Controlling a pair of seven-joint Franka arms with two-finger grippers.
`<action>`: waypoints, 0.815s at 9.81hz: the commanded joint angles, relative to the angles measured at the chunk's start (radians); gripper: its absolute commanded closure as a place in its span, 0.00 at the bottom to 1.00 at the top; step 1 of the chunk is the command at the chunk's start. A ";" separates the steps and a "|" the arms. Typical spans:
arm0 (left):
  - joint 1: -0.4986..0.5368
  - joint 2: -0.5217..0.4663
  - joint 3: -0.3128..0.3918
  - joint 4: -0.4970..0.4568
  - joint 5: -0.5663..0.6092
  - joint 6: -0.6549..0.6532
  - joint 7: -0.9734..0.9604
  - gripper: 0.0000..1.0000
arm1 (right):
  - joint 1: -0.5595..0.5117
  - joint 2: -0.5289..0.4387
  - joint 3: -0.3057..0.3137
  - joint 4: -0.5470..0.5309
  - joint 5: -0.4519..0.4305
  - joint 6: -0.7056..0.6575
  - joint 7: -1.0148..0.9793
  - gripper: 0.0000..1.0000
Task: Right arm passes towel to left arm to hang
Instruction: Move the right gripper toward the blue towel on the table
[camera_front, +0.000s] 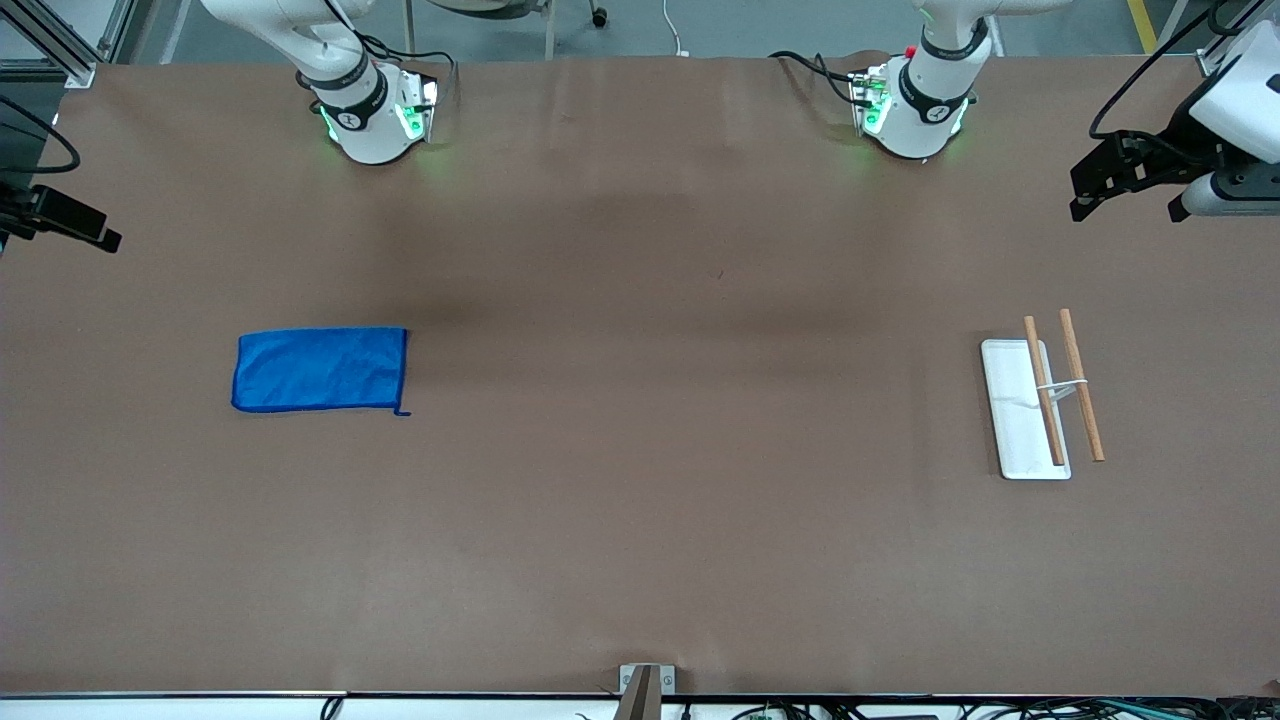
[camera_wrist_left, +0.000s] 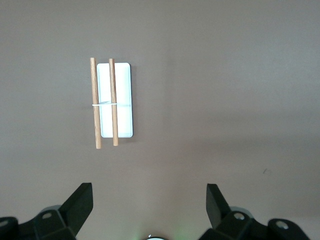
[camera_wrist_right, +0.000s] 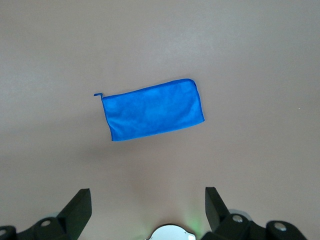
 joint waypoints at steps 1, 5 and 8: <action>0.005 0.010 0.000 -0.018 -0.018 0.002 0.003 0.00 | 0.025 0.011 0.007 -0.062 0.007 0.025 -0.016 0.00; 0.005 0.011 0.000 -0.018 -0.027 0.002 0.007 0.00 | 0.057 0.049 0.007 -0.420 -0.051 0.423 -0.070 0.00; 0.005 0.011 0.000 -0.019 -0.027 0.002 0.014 0.00 | 0.037 0.155 0.006 -0.644 -0.054 0.789 -0.096 0.00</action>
